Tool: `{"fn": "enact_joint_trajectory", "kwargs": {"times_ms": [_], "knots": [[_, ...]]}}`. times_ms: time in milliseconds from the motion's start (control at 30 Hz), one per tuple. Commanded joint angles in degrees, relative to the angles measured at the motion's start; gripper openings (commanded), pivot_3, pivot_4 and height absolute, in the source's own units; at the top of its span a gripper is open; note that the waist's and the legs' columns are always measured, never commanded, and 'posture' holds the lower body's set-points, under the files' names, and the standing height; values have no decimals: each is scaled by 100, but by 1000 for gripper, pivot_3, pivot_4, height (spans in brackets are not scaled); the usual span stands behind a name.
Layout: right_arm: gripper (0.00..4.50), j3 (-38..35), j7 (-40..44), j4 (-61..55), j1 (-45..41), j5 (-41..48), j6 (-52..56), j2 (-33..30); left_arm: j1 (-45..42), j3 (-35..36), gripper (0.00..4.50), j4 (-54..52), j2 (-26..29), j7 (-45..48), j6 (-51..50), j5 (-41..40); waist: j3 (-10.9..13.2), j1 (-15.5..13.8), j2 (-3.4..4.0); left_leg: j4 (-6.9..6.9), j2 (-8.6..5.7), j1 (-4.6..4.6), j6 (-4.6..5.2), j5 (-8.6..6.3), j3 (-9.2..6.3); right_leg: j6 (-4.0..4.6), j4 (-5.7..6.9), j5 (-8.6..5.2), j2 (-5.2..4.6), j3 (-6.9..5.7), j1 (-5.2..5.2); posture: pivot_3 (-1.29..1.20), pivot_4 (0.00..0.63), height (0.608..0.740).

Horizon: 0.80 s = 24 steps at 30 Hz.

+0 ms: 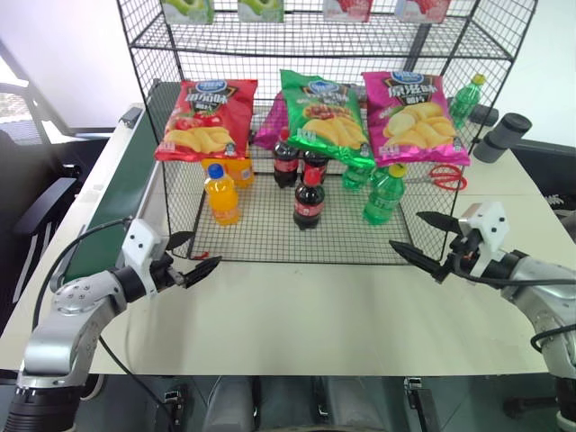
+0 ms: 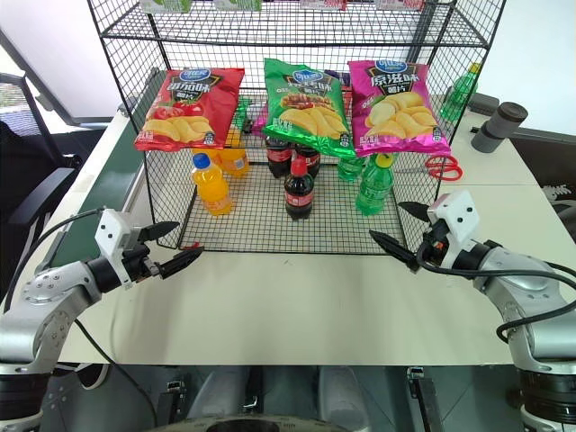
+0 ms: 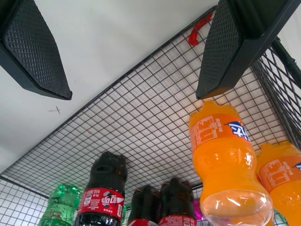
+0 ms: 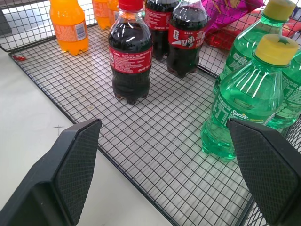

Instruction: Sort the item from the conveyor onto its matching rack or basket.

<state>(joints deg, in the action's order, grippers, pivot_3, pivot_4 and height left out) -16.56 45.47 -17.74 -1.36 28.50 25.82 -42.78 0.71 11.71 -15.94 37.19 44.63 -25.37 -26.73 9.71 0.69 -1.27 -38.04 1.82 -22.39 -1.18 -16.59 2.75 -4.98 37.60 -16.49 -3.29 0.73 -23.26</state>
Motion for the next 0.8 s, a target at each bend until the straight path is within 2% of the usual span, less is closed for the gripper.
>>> {"fn": "enact_joint_trajectory", "kwargs": {"times_ms": [33,800], "knots": [[4443,-86,28,-220,-83,116,-6,-28,66,184,4500,-150,57,7,159,-5,0,3,0,0,0,0,0,0,0,0,0,0,0,0,0,0,150,740],[4443,-48,253,217,36,-54,-490,71,207,196,4500,-180,-6,-157,219,44,0,0,0,-1,1,0,0,0,0,0,0,0,2,0,1,0,150,740]]}}
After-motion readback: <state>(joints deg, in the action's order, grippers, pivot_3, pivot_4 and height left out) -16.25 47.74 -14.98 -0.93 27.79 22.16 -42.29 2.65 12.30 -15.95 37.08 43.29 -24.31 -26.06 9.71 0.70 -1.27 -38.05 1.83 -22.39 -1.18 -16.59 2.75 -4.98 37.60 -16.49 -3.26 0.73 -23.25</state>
